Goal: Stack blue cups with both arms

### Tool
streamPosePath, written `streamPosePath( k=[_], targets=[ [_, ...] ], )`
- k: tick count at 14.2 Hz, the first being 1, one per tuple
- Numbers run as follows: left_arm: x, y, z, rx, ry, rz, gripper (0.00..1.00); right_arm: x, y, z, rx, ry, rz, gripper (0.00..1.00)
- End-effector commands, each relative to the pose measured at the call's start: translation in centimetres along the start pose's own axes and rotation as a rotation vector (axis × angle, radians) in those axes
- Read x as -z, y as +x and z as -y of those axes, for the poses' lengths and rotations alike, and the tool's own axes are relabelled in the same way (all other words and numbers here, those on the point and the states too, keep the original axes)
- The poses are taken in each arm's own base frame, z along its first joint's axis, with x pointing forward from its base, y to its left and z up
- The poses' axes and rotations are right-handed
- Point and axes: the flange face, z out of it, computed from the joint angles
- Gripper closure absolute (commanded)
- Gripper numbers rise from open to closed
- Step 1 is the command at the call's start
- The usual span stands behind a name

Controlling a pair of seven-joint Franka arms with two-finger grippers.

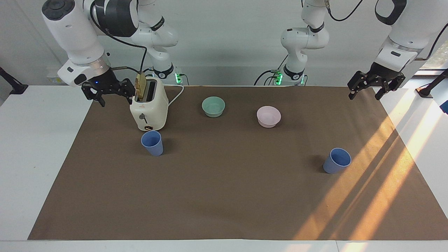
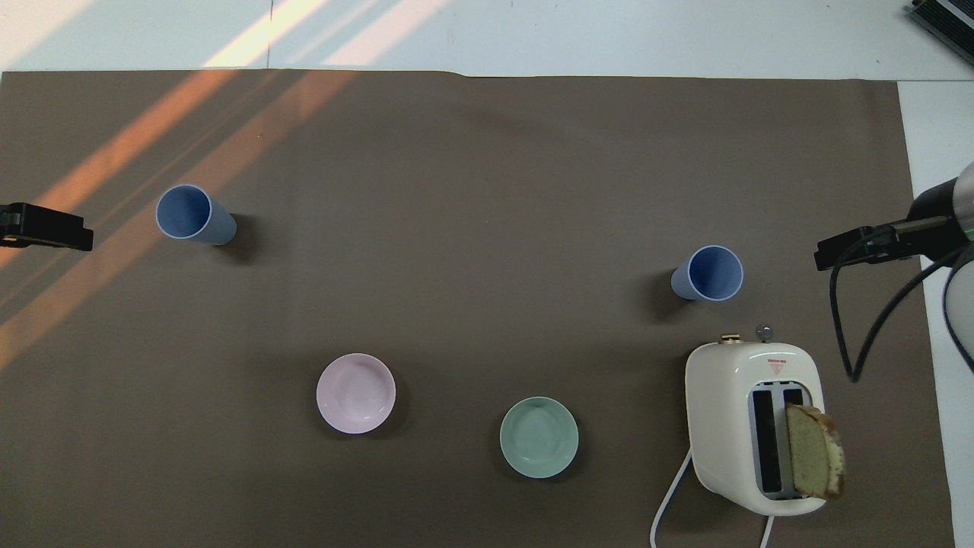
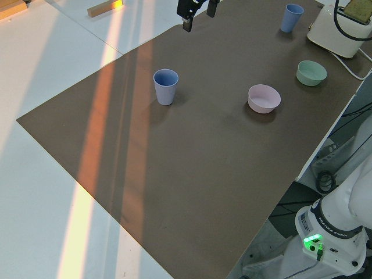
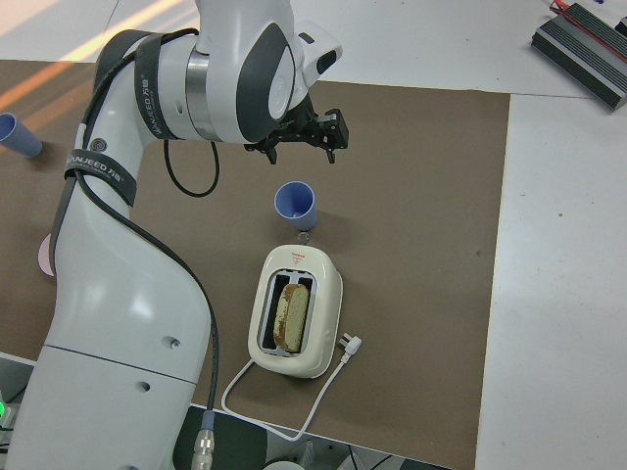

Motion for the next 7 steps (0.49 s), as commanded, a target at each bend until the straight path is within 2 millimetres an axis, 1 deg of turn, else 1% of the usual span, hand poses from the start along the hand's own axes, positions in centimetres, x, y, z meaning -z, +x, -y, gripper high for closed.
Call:
streamPosePath(
  k=[1,3,7],
  targets=[
    [0.3,-0.1,-0.1,-0.011,0.003,-0.002,0.0,0.1,-0.5,-0.1,-0.019,0.02,-0.018,0.0],
    [0.1,0.3,-0.2,-0.037,0.004,-0.017,0.0,0.1,-0.5,0.0,-0.018,0.02,-0.018,0.0],
    [-0.7,0.7,1.1,-0.091,0.005,-0.013,0.0,0.1,-0.5,-0.1,-0.019,0.02,-0.018,0.0]
  ],
)
